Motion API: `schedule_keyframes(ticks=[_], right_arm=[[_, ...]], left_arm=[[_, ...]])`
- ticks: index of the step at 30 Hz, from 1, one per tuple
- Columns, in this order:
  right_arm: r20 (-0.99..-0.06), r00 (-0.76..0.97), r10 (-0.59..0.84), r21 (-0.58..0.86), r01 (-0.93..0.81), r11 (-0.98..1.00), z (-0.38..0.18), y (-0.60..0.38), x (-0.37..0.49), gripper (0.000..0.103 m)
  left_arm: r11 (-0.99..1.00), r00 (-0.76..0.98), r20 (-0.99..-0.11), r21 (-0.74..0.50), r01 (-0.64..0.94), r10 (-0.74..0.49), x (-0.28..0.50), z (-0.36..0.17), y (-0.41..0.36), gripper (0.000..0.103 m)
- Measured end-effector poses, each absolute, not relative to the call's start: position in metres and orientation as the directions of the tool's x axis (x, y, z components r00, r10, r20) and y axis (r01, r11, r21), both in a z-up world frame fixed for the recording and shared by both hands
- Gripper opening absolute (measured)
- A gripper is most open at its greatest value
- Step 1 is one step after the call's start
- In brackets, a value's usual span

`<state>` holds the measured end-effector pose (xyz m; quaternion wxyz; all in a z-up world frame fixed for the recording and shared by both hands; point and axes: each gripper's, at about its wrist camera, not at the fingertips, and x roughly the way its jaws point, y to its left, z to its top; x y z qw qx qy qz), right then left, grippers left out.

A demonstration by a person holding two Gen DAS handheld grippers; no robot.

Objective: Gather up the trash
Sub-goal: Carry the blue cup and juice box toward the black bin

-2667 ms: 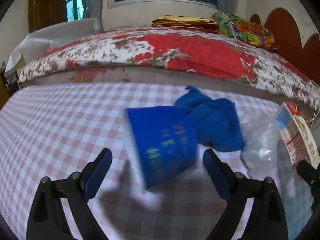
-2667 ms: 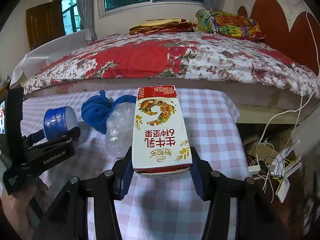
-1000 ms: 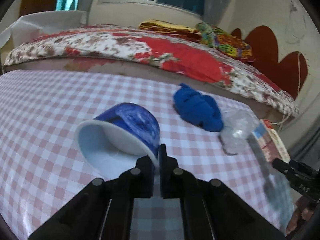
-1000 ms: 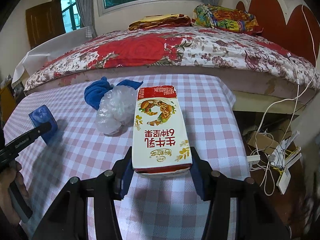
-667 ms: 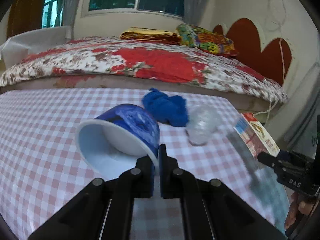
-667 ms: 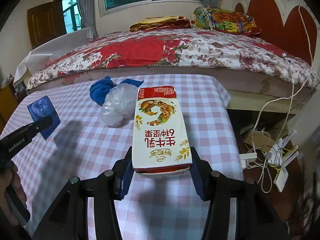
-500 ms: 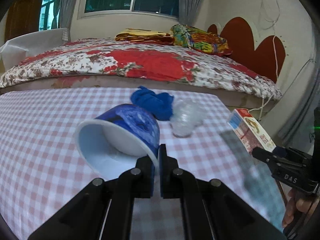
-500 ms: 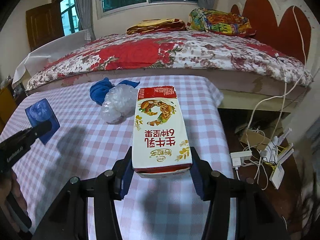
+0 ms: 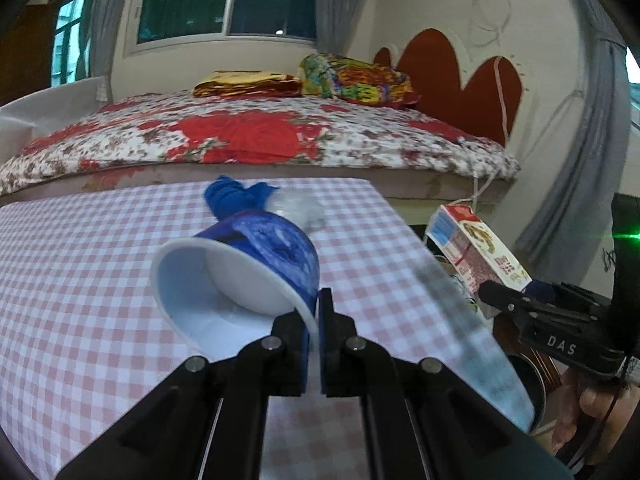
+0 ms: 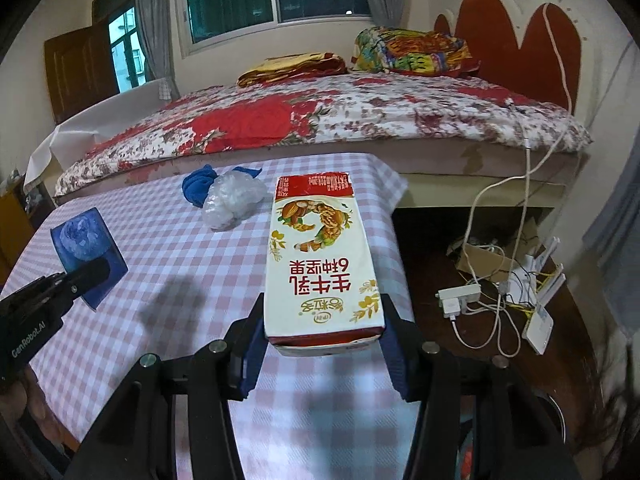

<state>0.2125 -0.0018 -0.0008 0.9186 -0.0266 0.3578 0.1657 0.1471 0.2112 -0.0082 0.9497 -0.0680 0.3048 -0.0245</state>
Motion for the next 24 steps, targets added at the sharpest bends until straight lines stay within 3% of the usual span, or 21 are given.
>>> schedule_keyframes(ticks=[24], right_arm=[[-0.643,0.754,0.131,0.069,-0.113,0.991,0.006,-0.156,0.152,0.053]], left_arm=[[0.953,0.768,-0.568,-0.112,0.283,-0.295,0.141,0.002,0.075,0.004]])
